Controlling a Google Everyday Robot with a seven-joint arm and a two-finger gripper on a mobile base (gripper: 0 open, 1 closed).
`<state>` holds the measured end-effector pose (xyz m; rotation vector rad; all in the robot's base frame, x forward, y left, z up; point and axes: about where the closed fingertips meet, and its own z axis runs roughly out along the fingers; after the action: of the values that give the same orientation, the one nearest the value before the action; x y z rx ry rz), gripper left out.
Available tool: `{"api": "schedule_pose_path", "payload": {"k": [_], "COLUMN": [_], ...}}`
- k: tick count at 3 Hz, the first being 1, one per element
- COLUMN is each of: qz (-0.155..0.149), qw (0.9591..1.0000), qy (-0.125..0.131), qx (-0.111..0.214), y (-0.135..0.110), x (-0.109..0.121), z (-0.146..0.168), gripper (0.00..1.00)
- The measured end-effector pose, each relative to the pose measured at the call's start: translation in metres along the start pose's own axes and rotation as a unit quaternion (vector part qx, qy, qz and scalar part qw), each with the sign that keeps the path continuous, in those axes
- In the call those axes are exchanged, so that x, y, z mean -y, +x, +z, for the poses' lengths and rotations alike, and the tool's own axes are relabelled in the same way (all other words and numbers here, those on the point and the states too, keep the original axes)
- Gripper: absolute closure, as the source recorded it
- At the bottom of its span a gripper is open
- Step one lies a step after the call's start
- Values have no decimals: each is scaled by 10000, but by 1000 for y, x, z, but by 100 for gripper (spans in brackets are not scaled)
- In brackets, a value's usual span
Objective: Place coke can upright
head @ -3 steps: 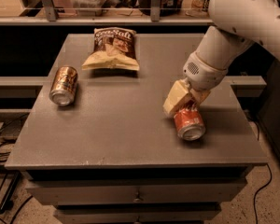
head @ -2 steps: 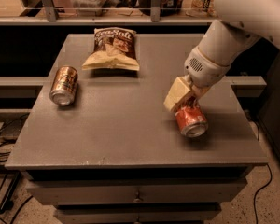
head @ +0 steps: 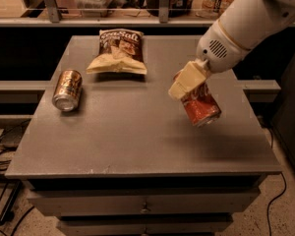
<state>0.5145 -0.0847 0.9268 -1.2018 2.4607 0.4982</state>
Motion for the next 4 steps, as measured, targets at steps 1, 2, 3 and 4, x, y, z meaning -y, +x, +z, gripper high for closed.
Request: {"api": "schedule_pose_path", "payload": {"k": [1, 2, 3, 4], "qz": [-782, -1346, -1775, -1828], "qw": [9956, 9832, 9704, 9690], "qy": [-83, -306, -400, -409], "qx": [517, 1190, 1588, 1608], "y": [-18, -30, -42, -44], "x": [-11, -16, -19, -20], "z": [-13, -13, -17, -17], "gripper": [100, 100, 100, 100]}}
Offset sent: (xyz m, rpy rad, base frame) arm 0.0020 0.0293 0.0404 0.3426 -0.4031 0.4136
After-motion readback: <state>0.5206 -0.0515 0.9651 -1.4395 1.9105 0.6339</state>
